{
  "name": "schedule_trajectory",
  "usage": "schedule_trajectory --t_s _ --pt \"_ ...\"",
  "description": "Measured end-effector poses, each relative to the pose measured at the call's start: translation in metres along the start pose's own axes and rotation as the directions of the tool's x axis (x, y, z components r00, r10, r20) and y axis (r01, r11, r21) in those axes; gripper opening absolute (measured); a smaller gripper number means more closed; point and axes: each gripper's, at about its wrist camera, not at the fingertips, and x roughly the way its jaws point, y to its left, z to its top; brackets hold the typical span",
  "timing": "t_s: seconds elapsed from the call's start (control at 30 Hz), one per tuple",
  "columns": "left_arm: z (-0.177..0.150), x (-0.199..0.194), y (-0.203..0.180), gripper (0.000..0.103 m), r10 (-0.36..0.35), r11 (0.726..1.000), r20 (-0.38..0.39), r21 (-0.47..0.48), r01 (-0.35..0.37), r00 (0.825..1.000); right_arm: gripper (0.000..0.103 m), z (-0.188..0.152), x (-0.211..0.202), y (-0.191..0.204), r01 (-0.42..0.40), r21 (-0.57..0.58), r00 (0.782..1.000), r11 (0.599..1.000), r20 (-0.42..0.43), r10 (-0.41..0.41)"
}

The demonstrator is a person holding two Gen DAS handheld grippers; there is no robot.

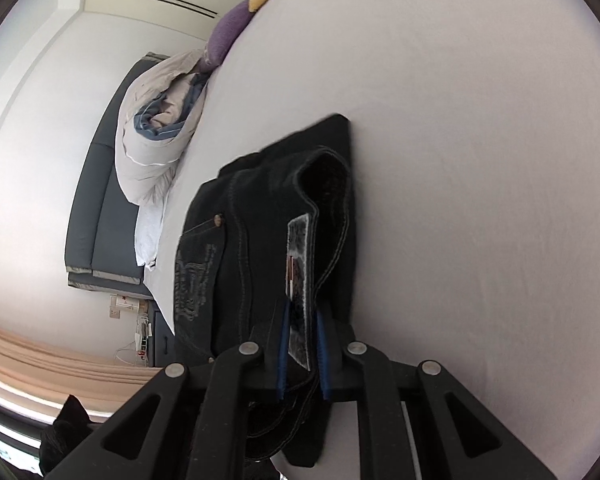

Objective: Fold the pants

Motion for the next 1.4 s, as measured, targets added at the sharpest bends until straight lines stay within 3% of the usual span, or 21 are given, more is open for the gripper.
schedule_trajectory --t_s 0.07,0.23,0.3,0.37,0.4,0.43,0.47,0.53,0.6,0.73,0.83,0.9,0.97,1.03,1.07,1.1,1.27,1.4 --pt "0.002 -0.004 0.001 0.011 0.001 1.000 -0.005 -0.016 -0.002 1.000 0.015 0.001 0.004 -0.003 -0.016 0.010 1.000 1.000 0.006 0.016" --pt "-0.004 -0.018 0.024 0.015 -0.083 0.991 -0.018 -0.109 0.081 0.996 0.016 0.002 0.005 -0.002 -0.018 -0.009 1.000 1.000 0.004 0.018" --pt "-0.012 -0.031 0.037 0.021 -0.115 0.981 -0.010 -0.160 0.112 0.993 0.022 0.002 0.004 -0.003 -0.020 -0.012 1.000 1.000 0.005 0.020" --pt "-0.021 -0.044 0.056 0.037 -0.143 0.966 0.012 -0.214 0.142 0.990 0.026 0.002 0.002 -0.005 -0.027 -0.002 1.000 1.000 0.006 0.027" --pt "-0.028 -0.051 0.069 0.065 -0.136 0.959 0.032 -0.245 0.139 0.990 0.034 0.001 -0.001 -0.005 -0.023 0.004 1.000 1.000 0.007 0.023" --pt "-0.033 -0.054 0.082 0.086 -0.117 0.955 0.049 -0.270 0.126 0.992 0.041 0.001 -0.006 -0.004 -0.009 0.011 1.000 1.000 0.017 0.009" --pt "-0.039 -0.061 0.096 0.089 -0.090 0.945 0.071 -0.309 0.108 0.993 0.056 0.001 -0.012 -0.003 0.021 0.012 0.999 1.000 0.033 -0.022" --pt "-0.048 -0.058 0.123 0.089 -0.082 0.925 0.062 -0.368 0.099 0.995 0.060 0.001 -0.028 0.002 0.066 0.008 0.994 0.998 0.083 -0.066" --pt "-0.056 -0.054 0.139 0.089 -0.073 0.901 0.045 -0.426 0.086 0.996 0.060 0.000 -0.043 0.010 0.050 -0.001 0.991 0.999 0.122 -0.050" --pt "-0.060 -0.026 0.197 0.089 -0.116 0.834 0.077 -0.534 0.140 0.990 0.060 -0.005 -0.040 0.050 -0.139 -0.109 0.984 0.984 0.092 0.149" --pt "-0.063 -0.001 0.222 0.089 -0.201 0.743 0.107 -0.631 0.223 0.974 0.060 -0.015 -0.017 0.067 -0.226 -0.159 0.973 0.961 0.014 0.231" --pt "-0.070 0.023 0.233 0.089 -0.267 0.674 0.122 -0.686 0.276 0.956 0.060 -0.022 0.004 0.062 -0.220 -0.151 0.975 0.964 -0.044 0.215" --pt "-0.085 0.054 0.241 0.089 -0.373 0.576 0.135 -0.743 0.342 0.918 0.057 -0.033 0.024 0.045 -0.151 -0.110 0.986 0.982 -0.094 0.141" --pt "-0.099 0.076 0.239 0.089 -0.464 0.465 0.173 -0.787 0.405 0.869 0.048 -0.043 0.025 0.031 -0.182 -0.122 0.982 0.976 -0.064 0.176" --pt "-0.107 0.085 0.239 0.089 -0.482 0.431 0.187 -0.800 0.417 0.856 0.045 -0.046 0.021 0.027 -0.193 -0.117 0.981 0.974 -0.055 0.187" --pt "-0.112 0.090 0.240 0.088 -0.491 0.414 0.202 -0.802 0.431 0.848 0.044 -0.048 0.019 0.023 -0.203 -0.103 0.979 0.974 -0.058 0.198" --pt "-0.115 0.102 0.244 0.088 -0.514 0.411 0.190 -0.802 0.434 0.837 0.046 -0.044 -0.007 0.027 -0.210 -0.135 0.976 0.968 -0.092 0.199" --pt "-0.117 0.113 0.245 0.088 -0.512 0.406 0.186 -0.807 0.428 0.838 0.046 -0.027 -0.034 0.042 -0.289 -0.174 0.957 0.941 -0.017 0.291"
